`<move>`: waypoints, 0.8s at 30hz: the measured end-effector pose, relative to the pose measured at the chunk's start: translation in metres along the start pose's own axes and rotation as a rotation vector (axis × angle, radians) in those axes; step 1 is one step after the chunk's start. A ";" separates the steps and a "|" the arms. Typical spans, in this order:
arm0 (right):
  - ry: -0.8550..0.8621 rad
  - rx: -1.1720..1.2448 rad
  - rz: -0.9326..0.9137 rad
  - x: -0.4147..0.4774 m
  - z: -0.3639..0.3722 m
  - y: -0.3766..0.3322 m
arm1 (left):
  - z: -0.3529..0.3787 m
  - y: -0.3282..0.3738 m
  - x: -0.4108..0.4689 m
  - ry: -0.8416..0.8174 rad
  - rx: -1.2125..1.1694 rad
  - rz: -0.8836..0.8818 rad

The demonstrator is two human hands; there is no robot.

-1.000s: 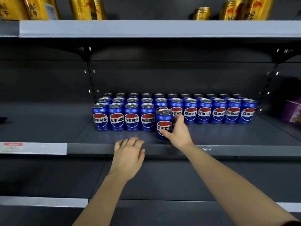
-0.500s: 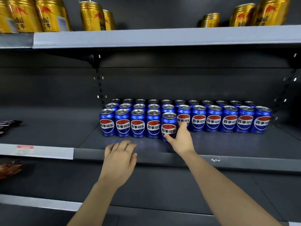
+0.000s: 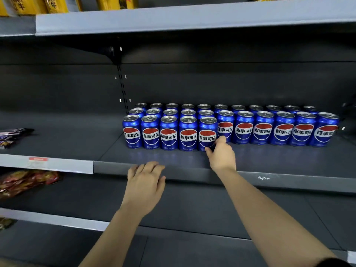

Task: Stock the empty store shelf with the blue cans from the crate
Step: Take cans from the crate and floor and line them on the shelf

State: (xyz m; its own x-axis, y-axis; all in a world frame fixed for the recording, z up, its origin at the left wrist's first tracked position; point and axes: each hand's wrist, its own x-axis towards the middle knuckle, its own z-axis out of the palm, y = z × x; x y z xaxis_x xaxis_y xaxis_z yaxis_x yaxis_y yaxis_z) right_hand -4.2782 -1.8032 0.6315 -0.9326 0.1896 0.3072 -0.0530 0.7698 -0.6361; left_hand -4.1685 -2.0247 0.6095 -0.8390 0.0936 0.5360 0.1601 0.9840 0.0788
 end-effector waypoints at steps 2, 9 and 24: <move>0.006 -0.001 0.004 -0.001 0.000 0.000 | 0.001 0.000 -0.005 -0.012 -0.001 -0.002; 0.073 0.079 -0.066 -0.008 -0.002 0.000 | -0.002 -0.005 -0.028 -0.036 0.001 -0.021; 0.154 0.402 -0.304 -0.107 0.035 -0.034 | -0.002 -0.048 -0.067 -0.131 -0.081 -0.001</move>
State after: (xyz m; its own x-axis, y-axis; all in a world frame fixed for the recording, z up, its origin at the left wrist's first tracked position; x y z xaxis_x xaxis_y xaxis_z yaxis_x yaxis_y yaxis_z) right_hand -4.1896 -1.8714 0.5956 -0.7921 0.1048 0.6013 -0.4740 0.5149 -0.7142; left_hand -4.1188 -2.0787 0.5717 -0.8991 0.1168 0.4219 0.1961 0.9691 0.1497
